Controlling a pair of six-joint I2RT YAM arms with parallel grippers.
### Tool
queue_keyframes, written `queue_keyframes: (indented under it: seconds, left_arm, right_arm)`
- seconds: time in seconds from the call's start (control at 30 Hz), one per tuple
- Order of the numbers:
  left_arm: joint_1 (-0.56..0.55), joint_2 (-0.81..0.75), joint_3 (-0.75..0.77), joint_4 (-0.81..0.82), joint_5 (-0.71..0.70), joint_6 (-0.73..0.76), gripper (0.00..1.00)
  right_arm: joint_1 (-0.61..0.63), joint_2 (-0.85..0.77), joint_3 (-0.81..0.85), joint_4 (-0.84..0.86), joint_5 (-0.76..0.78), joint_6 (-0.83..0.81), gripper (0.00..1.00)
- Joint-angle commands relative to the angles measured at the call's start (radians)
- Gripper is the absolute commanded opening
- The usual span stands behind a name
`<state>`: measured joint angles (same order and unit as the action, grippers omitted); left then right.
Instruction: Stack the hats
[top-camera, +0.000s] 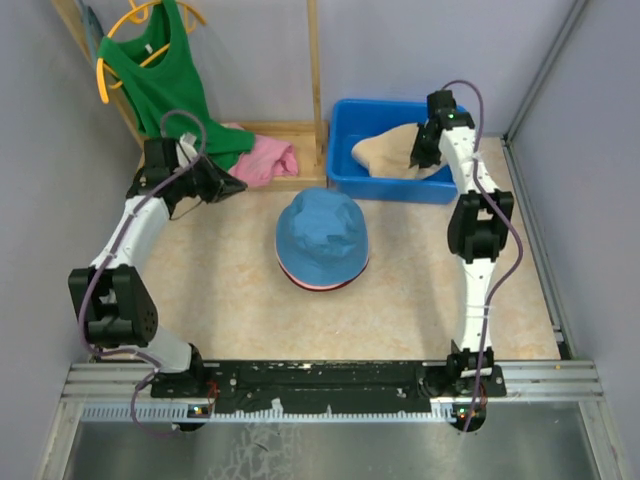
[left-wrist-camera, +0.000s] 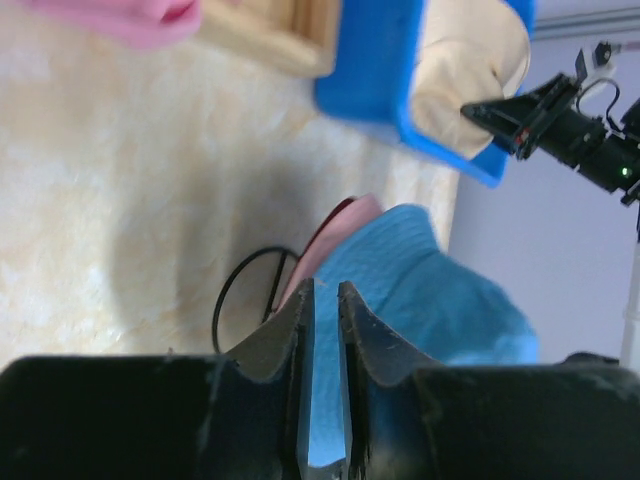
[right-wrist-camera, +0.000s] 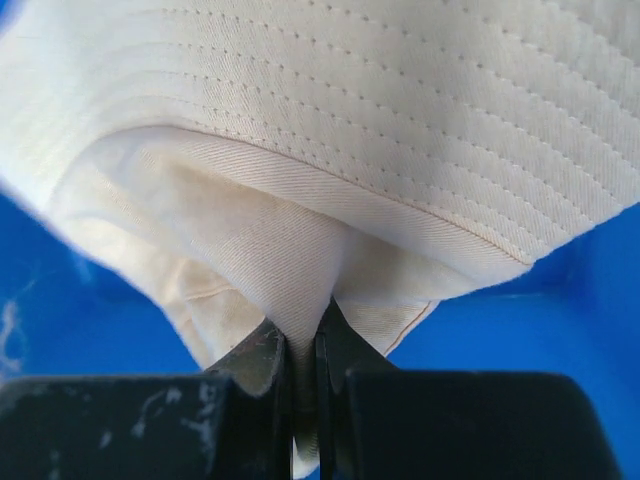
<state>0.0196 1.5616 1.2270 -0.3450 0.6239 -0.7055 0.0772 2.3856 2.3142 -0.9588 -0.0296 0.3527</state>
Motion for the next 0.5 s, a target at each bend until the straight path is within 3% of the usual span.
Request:
queue_keyframes:
  seconds: [0.0, 0.17, 0.47]
  left_arm:
    - [0.005, -0.054, 0.144, -0.061, 0.032, 0.058, 0.22]
    - [-0.023, -0.088, 0.225, -0.002, 0.126, 0.151, 0.31]
    - [-0.210, -0.139, 0.322, 0.108, 0.087, 0.314, 0.42]
  right_arm:
    - [-0.022, -0.257, -0.014, 0.059, -0.062, 0.026, 0.00]
    - [-0.029, -0.387, -0.053, 0.072, -0.124, 0.044, 0.00]
    - [-0.028, -0.551, -0.051, 0.035, -0.346, 0.164, 0.00]
